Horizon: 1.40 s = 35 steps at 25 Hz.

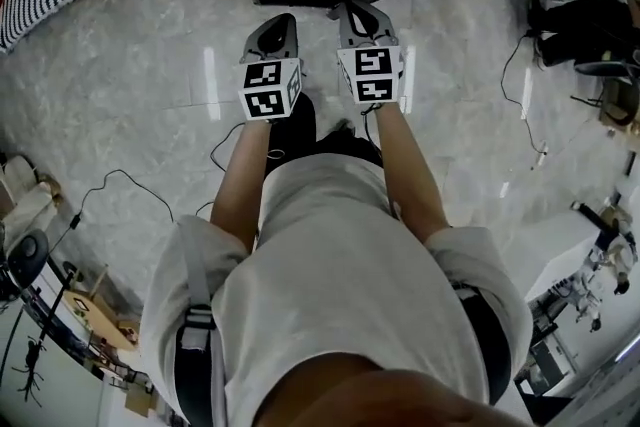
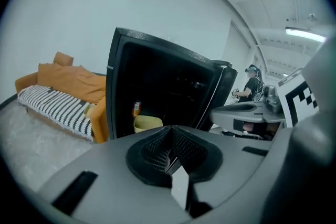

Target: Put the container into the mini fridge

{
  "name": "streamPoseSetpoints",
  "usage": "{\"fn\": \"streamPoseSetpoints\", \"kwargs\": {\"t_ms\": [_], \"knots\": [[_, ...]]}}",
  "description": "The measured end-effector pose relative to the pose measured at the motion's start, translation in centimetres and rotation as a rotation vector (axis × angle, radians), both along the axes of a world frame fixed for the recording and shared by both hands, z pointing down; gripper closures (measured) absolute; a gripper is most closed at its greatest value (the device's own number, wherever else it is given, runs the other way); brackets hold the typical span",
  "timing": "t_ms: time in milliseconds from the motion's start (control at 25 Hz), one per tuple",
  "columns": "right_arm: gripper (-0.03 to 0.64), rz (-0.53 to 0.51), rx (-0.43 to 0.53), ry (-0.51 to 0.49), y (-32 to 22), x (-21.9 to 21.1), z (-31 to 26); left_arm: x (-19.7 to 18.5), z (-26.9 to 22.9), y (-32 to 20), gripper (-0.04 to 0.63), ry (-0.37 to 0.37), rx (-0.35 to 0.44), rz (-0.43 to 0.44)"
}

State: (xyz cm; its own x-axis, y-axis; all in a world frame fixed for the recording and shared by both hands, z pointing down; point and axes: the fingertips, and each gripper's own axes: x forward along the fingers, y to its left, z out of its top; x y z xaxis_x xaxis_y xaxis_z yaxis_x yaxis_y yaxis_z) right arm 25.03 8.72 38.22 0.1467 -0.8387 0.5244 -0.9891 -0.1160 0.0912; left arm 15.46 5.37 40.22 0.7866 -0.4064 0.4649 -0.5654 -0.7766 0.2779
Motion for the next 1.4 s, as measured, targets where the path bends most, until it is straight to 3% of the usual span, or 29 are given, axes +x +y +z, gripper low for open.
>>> {"fn": "streamPoseSetpoints", "kwargs": {"t_ms": [200,360,800,1040,1400], "knots": [[0.580,0.029,0.150,-0.010,4.4,1.5,-4.1,1.4,-3.3,3.0,0.583,0.033,0.068,-0.045],[0.580,0.024,0.265,0.019,9.1,2.4,-8.6,2.6,-6.3,8.1,0.583,0.049,0.134,-0.031],[0.580,-0.016,0.462,0.147,23.9,4.3,-18.6,6.0,-17.3,22.9,0.583,0.184,0.339,-0.050],[0.580,-0.016,0.524,0.131,29.3,4.1,-21.1,5.9,-19.6,28.6,0.583,0.178,0.416,-0.027],[0.580,-0.009,0.557,0.108,32.7,3.7,-22.6,6.2,-20.8,31.7,0.583,0.175,0.417,-0.008]]}}
